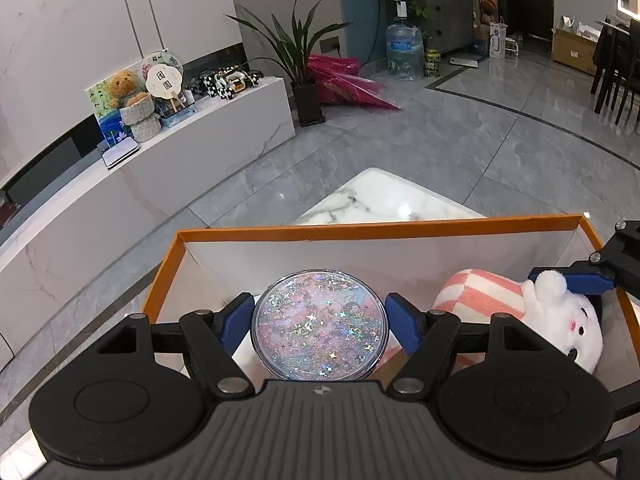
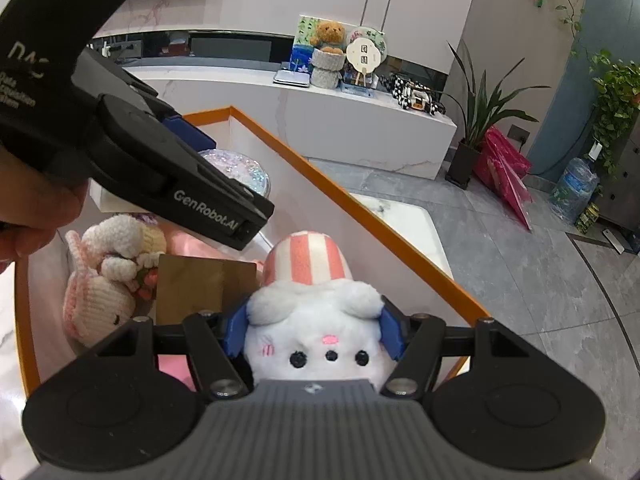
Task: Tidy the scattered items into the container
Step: 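Open both tools to drop the plush and compact into the orange box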
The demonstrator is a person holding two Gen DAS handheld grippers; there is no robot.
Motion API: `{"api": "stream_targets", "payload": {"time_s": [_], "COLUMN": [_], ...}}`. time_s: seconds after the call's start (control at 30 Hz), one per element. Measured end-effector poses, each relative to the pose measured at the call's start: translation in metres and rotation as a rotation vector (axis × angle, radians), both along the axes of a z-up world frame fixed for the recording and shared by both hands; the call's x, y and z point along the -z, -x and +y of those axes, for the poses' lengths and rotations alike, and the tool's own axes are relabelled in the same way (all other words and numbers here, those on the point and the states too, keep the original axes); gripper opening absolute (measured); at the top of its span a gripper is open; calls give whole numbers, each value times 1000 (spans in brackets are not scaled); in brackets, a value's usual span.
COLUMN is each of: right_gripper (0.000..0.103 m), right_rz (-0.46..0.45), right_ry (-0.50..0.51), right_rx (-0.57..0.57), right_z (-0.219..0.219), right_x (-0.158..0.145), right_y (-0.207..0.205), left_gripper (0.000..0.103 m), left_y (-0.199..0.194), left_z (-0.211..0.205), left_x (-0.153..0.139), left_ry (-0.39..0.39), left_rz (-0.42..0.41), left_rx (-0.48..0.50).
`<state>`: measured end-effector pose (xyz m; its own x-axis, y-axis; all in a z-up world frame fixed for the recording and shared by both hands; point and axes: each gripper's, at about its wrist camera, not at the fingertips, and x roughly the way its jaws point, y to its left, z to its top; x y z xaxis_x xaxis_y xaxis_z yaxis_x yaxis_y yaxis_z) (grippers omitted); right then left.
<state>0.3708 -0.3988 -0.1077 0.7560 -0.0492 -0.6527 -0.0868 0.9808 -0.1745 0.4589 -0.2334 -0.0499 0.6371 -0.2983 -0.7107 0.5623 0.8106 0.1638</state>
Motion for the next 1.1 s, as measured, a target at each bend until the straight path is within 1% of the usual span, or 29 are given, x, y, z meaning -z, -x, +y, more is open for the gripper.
{"api": "stream_targets", "payload": {"time_s": [0.2,0.4,0.43,0.47,0.57,0.6,0.63,0.8,1.1], "right_gripper": [67,68,69,73,75,75,75,75,75], "right_rz": [3,5,0,-7,-12,-13,-12,-14,-23], "right_ry": [3,8,11,20,32,30,28,28,27], "right_rx": [-1,1,0,1,4,4,4,8,8], "right_z": [0,0,1,1,1,1,0,-1,1], "right_x": [0,1,1,0,0,0,0,-1,-7], "right_y": [0,0,1,1,3,3,4,6,10], "left_gripper": [84,84,85,85,85,87,92,96,96], "left_y": [-1,0,0,1,0,0,1,3,7], "left_z": [-1,-4,-4,-4,-5,-4,-4,-2,0], "left_x": [1,9,10,10,11,11,10,2,-4], "left_ry": [1,-19,-22,-26,-39,-40,-38,-22,-10], "left_rz": [7,28,29,28,24,22,16,-10,-22], "left_rx": [2,10,10,8,-1,-2,-4,-7,-2]}}
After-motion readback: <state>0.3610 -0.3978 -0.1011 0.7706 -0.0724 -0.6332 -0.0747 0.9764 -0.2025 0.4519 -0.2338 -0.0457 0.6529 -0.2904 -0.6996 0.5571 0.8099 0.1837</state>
